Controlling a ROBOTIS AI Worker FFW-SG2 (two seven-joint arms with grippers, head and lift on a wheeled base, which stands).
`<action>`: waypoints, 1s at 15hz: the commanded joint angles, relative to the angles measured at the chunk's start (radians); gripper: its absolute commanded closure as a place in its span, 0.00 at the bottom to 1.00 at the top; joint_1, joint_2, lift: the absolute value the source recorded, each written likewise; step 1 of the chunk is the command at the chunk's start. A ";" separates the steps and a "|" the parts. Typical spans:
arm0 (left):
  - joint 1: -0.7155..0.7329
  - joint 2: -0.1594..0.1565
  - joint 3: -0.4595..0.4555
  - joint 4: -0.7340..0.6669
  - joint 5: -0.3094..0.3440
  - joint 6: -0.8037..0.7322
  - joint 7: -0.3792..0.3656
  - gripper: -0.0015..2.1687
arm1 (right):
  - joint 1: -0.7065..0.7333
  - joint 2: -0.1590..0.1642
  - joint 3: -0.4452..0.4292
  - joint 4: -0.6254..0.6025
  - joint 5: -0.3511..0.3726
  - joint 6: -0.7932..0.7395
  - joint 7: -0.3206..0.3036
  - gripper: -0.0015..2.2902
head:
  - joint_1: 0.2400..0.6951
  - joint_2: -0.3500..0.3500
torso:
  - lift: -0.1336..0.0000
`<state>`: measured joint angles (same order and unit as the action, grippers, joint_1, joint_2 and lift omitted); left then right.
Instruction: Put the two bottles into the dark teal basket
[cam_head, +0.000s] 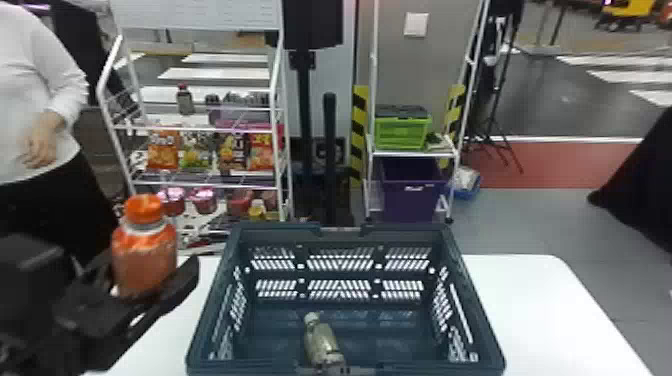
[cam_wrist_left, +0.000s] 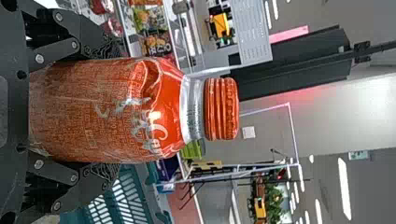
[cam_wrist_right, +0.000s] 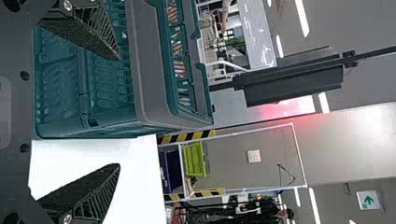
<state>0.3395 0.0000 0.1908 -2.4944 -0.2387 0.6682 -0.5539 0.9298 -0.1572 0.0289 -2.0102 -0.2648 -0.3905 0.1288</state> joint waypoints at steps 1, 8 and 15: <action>-0.171 -0.003 -0.088 0.037 -0.108 0.178 -0.081 0.99 | 0.001 0.013 0.000 0.008 0.007 0.006 0.000 0.03 | 0.57 0.50 | 1.00; -0.527 -0.003 -0.326 0.437 -0.277 0.313 -0.337 0.99 | 0.001 0.050 -0.001 0.021 0.019 0.031 -0.009 0.04 | 0.57 0.50 | 1.00; -0.781 -0.003 -0.504 1.000 -0.355 0.144 -0.497 0.99 | 0.007 0.076 -0.001 0.038 0.033 0.025 -0.011 0.04 | 0.57 0.50 | 1.00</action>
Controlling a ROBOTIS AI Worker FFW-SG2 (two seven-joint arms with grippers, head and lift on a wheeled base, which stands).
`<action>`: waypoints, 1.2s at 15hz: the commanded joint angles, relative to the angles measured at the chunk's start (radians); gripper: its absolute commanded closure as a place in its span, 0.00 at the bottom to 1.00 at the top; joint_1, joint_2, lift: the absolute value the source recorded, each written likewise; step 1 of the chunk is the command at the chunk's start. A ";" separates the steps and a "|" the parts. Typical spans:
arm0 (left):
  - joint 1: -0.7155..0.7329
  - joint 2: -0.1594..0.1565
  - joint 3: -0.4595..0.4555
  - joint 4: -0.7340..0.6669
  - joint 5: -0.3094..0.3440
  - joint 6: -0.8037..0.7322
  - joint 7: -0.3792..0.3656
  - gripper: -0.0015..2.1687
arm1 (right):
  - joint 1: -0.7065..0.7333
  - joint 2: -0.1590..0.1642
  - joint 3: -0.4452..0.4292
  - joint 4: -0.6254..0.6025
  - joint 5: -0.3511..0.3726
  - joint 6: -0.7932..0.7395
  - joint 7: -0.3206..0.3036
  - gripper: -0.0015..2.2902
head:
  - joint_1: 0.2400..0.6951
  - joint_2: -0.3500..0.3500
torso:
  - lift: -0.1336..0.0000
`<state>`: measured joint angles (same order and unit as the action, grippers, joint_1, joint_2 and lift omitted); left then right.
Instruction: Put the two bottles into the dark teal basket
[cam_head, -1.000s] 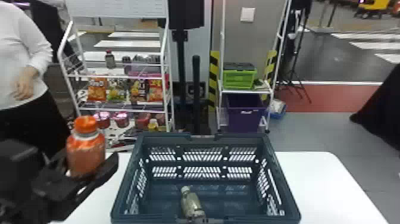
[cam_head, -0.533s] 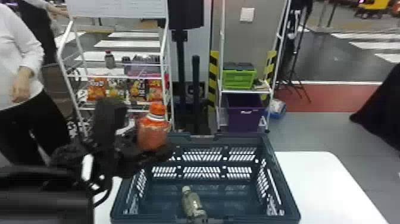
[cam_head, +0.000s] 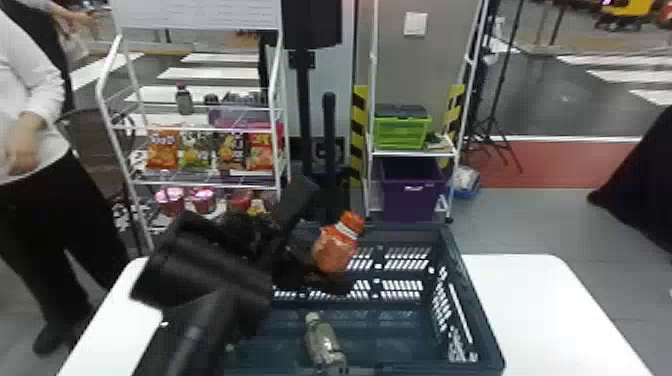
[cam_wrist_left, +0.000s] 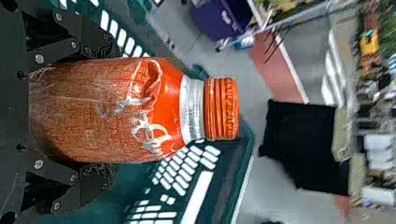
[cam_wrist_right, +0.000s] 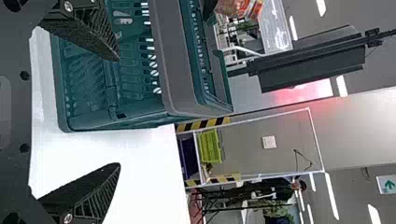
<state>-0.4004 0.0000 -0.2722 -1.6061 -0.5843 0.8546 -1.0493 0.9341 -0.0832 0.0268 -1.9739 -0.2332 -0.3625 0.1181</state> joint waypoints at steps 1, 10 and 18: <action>-0.064 -0.003 -0.062 0.180 -0.012 -0.079 -0.008 0.99 | 0.003 0.005 0.001 0.003 0.003 -0.003 0.000 0.04 | 0.57 0.50 | 1.00; -0.133 -0.003 -0.102 0.410 -0.108 -0.257 -0.024 0.68 | 0.006 0.014 0.001 0.001 0.014 -0.009 0.000 0.04 | 0.57 0.50 | 1.00; -0.028 -0.003 0.088 0.029 -0.065 -0.156 -0.015 0.01 | 0.032 0.011 -0.013 -0.040 0.046 -0.068 0.011 0.04 | 0.57 0.50 | 1.00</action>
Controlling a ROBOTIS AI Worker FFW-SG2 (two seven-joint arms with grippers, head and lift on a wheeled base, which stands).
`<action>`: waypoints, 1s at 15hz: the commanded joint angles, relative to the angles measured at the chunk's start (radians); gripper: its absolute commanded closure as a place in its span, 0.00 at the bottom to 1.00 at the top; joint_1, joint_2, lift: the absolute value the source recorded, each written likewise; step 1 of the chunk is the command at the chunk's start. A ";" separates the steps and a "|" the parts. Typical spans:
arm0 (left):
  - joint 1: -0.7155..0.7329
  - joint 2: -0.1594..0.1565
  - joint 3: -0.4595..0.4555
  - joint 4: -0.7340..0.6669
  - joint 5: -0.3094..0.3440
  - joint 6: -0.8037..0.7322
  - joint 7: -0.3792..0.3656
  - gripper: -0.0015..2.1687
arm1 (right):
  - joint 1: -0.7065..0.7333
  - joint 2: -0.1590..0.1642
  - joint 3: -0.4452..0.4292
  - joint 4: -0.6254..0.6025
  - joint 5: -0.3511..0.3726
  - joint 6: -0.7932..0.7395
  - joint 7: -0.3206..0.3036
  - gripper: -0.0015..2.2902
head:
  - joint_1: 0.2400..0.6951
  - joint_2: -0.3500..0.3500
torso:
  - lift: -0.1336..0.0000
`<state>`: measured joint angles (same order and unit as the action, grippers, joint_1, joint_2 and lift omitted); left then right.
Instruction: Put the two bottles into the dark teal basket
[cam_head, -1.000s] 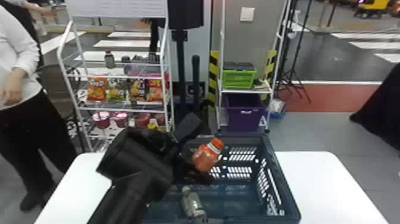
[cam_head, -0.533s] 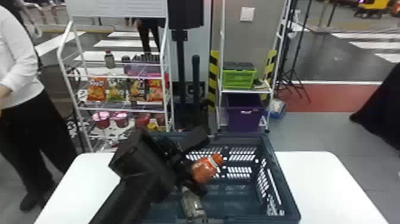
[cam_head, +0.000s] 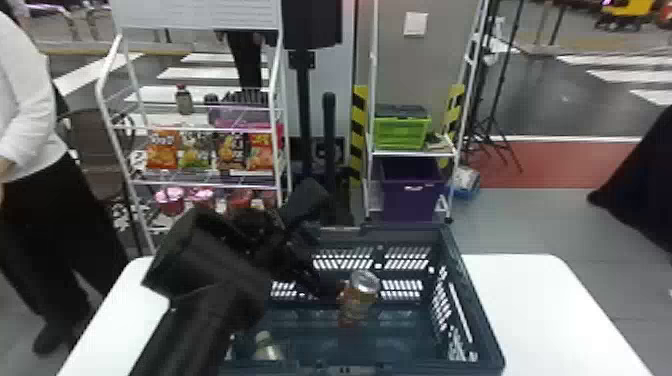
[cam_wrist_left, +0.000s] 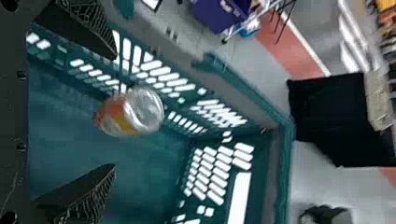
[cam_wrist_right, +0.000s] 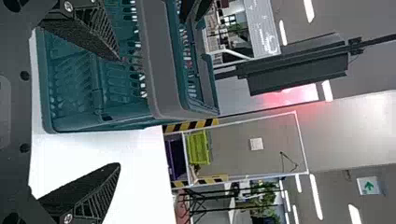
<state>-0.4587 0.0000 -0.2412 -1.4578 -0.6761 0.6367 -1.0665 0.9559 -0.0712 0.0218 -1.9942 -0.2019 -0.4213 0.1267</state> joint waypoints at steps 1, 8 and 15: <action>0.054 -0.003 0.098 -0.213 0.059 0.130 0.013 0.02 | 0.017 -0.002 -0.016 -0.035 0.033 -0.006 0.002 0.04 | 0.57 0.50 | 1.00; 0.514 -0.003 0.353 -0.954 0.383 0.440 0.341 0.02 | 0.049 -0.013 -0.040 -0.106 0.072 -0.003 0.045 0.03 | 0.57 0.50 | 1.00; 1.134 -0.003 0.503 -1.029 0.690 -0.300 0.577 0.03 | 0.067 -0.015 -0.072 -0.163 0.073 0.065 0.102 0.03 | 0.57 0.50 | 1.00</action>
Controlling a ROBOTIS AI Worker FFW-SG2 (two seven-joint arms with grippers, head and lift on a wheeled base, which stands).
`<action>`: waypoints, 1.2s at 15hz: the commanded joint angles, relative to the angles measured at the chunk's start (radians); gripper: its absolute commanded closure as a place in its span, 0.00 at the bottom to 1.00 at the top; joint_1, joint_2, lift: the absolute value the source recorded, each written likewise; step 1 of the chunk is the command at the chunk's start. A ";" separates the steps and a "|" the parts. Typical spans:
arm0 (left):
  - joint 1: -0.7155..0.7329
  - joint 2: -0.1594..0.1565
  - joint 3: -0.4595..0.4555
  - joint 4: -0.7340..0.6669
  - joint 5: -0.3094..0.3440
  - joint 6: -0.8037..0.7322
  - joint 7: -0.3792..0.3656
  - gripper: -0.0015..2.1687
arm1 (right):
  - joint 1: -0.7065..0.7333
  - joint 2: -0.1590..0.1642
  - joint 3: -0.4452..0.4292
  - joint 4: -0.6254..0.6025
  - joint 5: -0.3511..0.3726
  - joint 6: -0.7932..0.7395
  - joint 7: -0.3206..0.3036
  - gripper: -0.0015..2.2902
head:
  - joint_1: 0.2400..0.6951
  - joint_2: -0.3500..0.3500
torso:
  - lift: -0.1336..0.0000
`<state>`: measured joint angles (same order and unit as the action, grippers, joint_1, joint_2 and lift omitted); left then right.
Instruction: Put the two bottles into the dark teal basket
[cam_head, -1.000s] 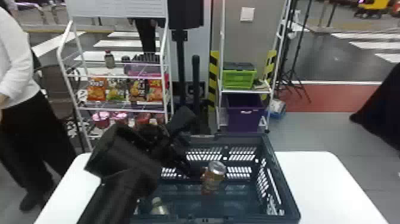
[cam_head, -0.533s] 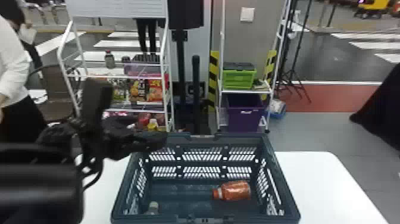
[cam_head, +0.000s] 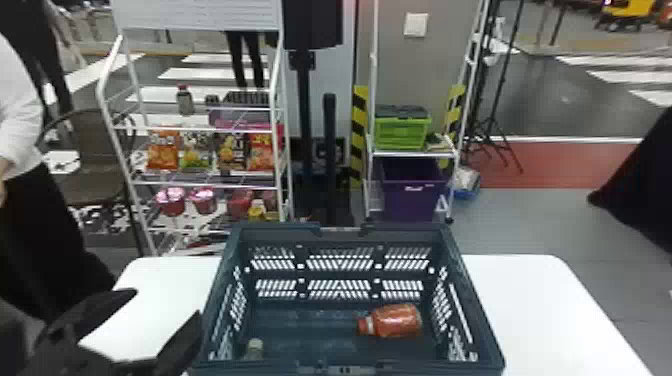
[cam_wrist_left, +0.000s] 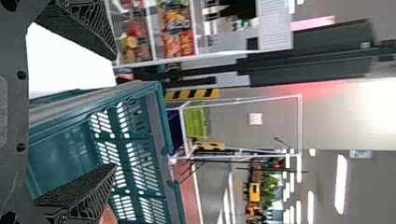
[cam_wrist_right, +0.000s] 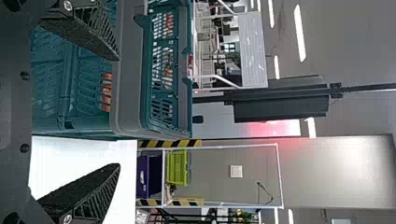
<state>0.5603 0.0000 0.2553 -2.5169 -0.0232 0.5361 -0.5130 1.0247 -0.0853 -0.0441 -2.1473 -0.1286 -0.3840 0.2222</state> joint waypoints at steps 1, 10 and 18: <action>0.167 -0.003 -0.004 0.079 0.043 -0.356 0.056 0.03 | -0.003 -0.001 -0.010 -0.013 0.000 0.034 0.017 0.03 | 0.57 0.50 | 1.00; 0.418 -0.003 -0.209 0.461 -0.050 -1.166 0.380 0.04 | 0.009 0.002 -0.037 -0.049 0.020 0.095 0.071 0.03 | 0.57 0.50 | 1.00; 0.452 -0.003 -0.301 0.540 -0.084 -1.252 0.504 0.04 | 0.026 0.007 -0.039 -0.026 -0.002 0.070 0.101 0.03 | 0.57 0.50 | 1.00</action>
<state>1.0075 0.0000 -0.0406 -1.9762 -0.1019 -0.7233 -0.0092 1.0492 -0.0787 -0.0826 -2.1781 -0.1274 -0.3052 0.3224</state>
